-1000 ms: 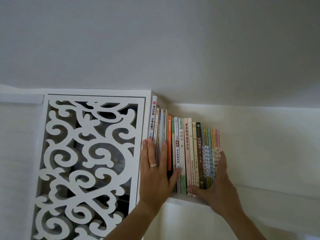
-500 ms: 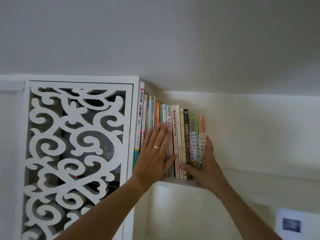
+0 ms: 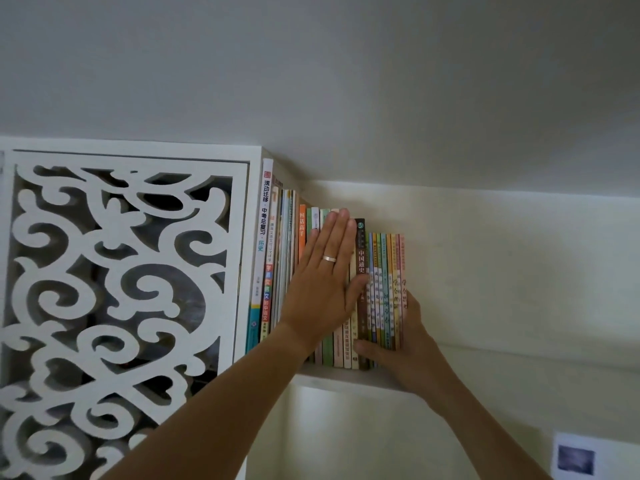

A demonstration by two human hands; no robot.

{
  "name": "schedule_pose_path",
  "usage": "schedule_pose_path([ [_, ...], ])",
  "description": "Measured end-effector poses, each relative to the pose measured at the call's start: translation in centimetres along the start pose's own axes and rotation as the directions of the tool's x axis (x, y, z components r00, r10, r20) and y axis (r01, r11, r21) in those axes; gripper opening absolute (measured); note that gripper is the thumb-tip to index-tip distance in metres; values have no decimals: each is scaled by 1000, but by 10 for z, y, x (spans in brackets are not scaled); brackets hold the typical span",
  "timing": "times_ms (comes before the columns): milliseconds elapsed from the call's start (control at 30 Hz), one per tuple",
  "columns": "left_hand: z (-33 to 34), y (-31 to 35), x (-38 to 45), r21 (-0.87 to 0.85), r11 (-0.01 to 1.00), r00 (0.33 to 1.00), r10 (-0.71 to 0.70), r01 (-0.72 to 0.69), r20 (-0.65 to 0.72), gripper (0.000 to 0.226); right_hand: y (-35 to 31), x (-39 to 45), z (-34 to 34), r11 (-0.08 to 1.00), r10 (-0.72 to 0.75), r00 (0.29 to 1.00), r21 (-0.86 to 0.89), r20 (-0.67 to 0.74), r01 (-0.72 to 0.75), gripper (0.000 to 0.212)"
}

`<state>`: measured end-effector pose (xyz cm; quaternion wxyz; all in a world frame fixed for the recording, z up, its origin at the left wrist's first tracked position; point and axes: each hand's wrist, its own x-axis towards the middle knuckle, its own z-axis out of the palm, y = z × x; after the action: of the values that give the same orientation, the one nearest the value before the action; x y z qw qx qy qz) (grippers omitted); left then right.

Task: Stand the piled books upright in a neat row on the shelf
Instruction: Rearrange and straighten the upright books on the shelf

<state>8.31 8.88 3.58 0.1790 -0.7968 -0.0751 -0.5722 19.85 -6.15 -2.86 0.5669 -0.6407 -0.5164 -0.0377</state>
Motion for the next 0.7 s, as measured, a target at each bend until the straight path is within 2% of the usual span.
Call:
schedule_pose_path([
  [100, 0, -1, -3, 17, 1000, 1000, -4, 3, 9, 73, -1, 1, -17, 997, 78, 996, 17, 46, -79, 105],
  [233, 4, 5, -10, 13, 1000, 999, -27, 27, -17, 67, -4, 4, -33, 987, 147, 983, -79, 110, -139, 115],
  [367, 10, 19, -23, -65, 989, 990, -138, 135, -33, 67, -7, -2, -20, 958, 11, 998, -287, 61, 7, 101],
  [467, 8, 16, -34, -50, 997, 998, -67, 67, -10, 80, -6, -5, -17, 929, -69, 998, -364, 14, 70, 97],
  [567, 7, 10, -40, 13, 1000, 1000, -11, 11, 8, 84, -7, -5, -25, 959, -11, 999, -283, 53, 26, 96],
  [633, 9, 11, -42, 76, 996, 999, -44, 43, 11, 83, -10, -8, -31, 982, 45, 989, -188, 139, -18, 98],
  [700, 11, 12, -43, 109, 992, 998, -67, 66, 8, 83, -7, -7, -35, 978, 67, 987, -203, 145, -37, 102],
])
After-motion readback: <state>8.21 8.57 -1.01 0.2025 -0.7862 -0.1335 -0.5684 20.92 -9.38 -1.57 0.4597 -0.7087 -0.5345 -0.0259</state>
